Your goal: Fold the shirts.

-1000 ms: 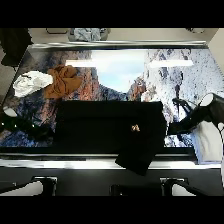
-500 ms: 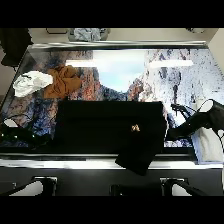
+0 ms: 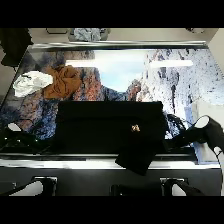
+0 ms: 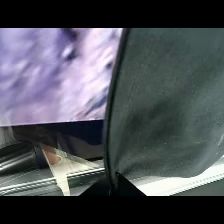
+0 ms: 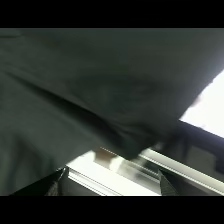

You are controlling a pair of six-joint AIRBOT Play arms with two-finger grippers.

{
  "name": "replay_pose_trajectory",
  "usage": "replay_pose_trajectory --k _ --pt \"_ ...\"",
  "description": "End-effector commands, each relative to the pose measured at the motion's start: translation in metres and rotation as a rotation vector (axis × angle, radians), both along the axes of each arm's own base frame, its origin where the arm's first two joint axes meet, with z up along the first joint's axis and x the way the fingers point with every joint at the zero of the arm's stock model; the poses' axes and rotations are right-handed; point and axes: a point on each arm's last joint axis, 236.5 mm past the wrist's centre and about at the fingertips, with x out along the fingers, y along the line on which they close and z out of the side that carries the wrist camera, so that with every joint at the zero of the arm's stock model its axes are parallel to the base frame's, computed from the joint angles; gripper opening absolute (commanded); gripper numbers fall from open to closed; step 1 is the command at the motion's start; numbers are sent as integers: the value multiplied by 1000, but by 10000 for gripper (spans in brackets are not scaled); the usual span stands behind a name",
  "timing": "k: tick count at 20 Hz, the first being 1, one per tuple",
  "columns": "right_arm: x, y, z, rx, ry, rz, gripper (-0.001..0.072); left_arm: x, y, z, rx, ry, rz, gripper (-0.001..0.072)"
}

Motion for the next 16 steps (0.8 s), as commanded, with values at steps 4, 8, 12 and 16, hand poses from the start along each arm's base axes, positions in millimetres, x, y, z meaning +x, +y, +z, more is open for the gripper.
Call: replay_pose_trajectory --k 4,8,12,16 --pt "-23 33 -34 96 10 -129 630 24 -1 -4 4 -95 46 38" --pt "-15 38 -41 112 -39 -164 541 32 -9 0 -34 -129 55 38" --pt "-18 38 -44 108 -35 -166 46 33 -8 -1 -32 -138 48 37" --pt "-22 43 -29 150 -54 -43 44 43 -4 8 -25 -175 32 35"
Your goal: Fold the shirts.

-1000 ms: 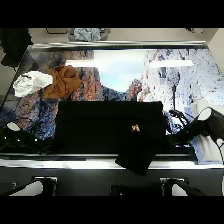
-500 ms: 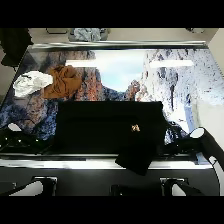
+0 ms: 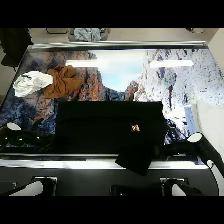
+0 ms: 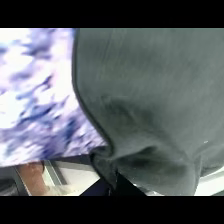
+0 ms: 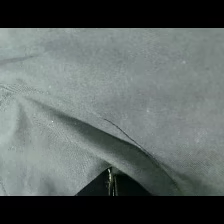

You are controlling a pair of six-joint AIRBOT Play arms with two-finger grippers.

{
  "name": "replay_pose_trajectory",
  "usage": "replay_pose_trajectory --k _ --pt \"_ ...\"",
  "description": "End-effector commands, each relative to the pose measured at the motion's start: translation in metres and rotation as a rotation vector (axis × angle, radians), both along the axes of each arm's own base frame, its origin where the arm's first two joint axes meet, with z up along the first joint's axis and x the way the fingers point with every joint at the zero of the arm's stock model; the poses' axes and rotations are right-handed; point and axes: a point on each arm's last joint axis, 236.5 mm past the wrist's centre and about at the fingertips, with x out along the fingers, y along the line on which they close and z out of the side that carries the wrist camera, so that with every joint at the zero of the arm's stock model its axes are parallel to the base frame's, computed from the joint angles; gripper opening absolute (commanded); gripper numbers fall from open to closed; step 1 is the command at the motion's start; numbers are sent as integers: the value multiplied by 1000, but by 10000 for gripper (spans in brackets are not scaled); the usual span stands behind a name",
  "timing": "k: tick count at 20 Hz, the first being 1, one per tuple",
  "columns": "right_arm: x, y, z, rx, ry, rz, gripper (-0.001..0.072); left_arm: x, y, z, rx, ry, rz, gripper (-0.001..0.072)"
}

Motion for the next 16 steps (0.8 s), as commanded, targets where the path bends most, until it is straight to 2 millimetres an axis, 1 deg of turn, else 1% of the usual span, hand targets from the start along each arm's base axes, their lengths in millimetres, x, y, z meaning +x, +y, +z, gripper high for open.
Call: replay_pose_trajectory --k 1,2,3,4,6,7,8,9,10,12,14,15,16 --pt "0 5 24 41 -43 120 44 16 6 16 20 -69 -13 34" --pt "10 5 39 43 -95 148 44 26 10 30 39 -119 -17 33" --pt "22 3 60 36 -153 177 43 36 14 46 62 -174 -17 33" --pt "39 -1 80 17 -216 179 42 47 19 61 86 -218 5 32" --pt "84 -15 120 -45 -341 104 41 74 27 89 118 -296 67 31" --pt "112 -24 140 -84 -435 66 41 92 30 101 129 -344 86 30" --pt "137 -33 154 -116 -510 36 41 111 33 111 142 -392 99 30" --pt "160 -42 163 -140 -557 12 41 130 34 117 155 -428 95 30" --pt "179 -47 163 -142 -571 -5 41 147 34 119 155 -437 95 31" --pt "216 -45 153 -83 -578 -3 42 179 27 112 139 -424 56 32" --pt "249 -48 132 -38 -554 -53 42 211 22 97 126 -403 35 33" --pt "260 -50 120 -22 -531 -78 42 225 21 90 117 -382 43 33" --pt "267 -49 108 0 -505 -92 43 234 20 83 107 -358 47 33"
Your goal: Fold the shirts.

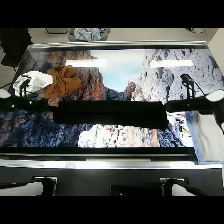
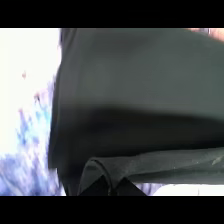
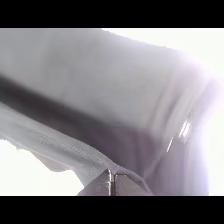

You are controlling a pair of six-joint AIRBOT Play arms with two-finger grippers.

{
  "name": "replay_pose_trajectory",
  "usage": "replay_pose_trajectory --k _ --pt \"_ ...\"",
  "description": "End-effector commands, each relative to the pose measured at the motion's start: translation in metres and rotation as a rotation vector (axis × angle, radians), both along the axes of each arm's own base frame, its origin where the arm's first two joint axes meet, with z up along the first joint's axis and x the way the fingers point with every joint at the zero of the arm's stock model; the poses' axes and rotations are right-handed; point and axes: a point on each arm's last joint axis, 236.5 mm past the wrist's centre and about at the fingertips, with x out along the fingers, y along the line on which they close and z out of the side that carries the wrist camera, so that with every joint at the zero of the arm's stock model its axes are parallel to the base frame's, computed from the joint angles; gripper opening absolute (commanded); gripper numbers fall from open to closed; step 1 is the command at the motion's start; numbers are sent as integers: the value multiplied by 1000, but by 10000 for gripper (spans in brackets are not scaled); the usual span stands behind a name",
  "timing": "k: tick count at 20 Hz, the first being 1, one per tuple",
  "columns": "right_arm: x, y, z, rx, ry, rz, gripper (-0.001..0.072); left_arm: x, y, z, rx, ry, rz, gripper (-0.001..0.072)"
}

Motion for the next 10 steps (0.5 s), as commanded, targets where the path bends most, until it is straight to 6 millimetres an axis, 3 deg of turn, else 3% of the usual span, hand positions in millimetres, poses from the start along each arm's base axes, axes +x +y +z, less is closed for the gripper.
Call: replay_pose_trajectory --k 1,4,7,8,9,10 --pt "45 -1 -32 98 26 -65 43 44 -8 -24 -29 53 -7 34" --pt "43 11 -64 120 99 -47 45 52 -13 -50 -53 105 -24 36" --pt "51 21 -75 89 85 -38 48 48 -18 -70 -70 155 -22 47" --pt "53 20 -71 91 72 -46 117 48 -17 -71 -77 169 6 237" --pt "54 15 -64 82 46 -44 350 49 -13 -68 -80 169 25 611" --pt "54 7 -53 60 9 -19 612 49 -10 -62 -83 170 22 714"
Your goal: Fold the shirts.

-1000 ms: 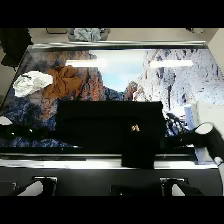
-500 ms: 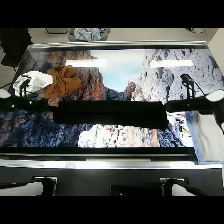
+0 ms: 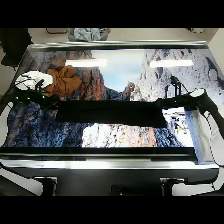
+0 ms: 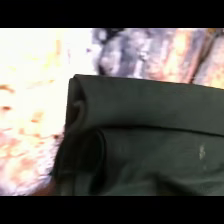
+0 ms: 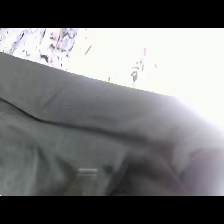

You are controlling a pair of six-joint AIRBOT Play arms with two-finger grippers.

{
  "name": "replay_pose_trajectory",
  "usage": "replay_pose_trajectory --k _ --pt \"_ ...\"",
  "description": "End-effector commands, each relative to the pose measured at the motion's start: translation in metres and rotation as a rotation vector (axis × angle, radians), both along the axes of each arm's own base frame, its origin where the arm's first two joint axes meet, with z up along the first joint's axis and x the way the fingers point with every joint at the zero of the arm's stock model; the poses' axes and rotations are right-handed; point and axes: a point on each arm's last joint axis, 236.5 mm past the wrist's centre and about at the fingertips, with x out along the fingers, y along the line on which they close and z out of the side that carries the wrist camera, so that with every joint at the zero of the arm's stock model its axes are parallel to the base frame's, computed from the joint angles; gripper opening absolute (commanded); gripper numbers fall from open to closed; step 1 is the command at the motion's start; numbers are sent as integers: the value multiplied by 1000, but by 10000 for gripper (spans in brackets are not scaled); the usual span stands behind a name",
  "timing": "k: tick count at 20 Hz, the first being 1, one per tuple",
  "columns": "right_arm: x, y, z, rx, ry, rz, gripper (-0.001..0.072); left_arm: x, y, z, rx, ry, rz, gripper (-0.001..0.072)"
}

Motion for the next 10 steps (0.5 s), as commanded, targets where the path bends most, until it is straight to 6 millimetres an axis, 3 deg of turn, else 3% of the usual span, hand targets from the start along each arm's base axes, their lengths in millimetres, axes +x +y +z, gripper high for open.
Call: replay_pose_trajectory --k 1,4,5,7,10 --pt "2 -22 21 -76 -106 58 710 0 7 8 -22 29 19 714" --pt "-30 -102 28 -269 -55 22 715 -8 19 46 -34 29 22 713" --pt "-44 -115 22 -245 6 -8 715 -9 19 62 -26 6 27 713" --pt "-69 -113 2 -128 119 -5 716 -7 15 96 0 -80 20 713" --pt "-84 -67 -16 115 179 105 719 -10 0 139 25 -180 -8 713"
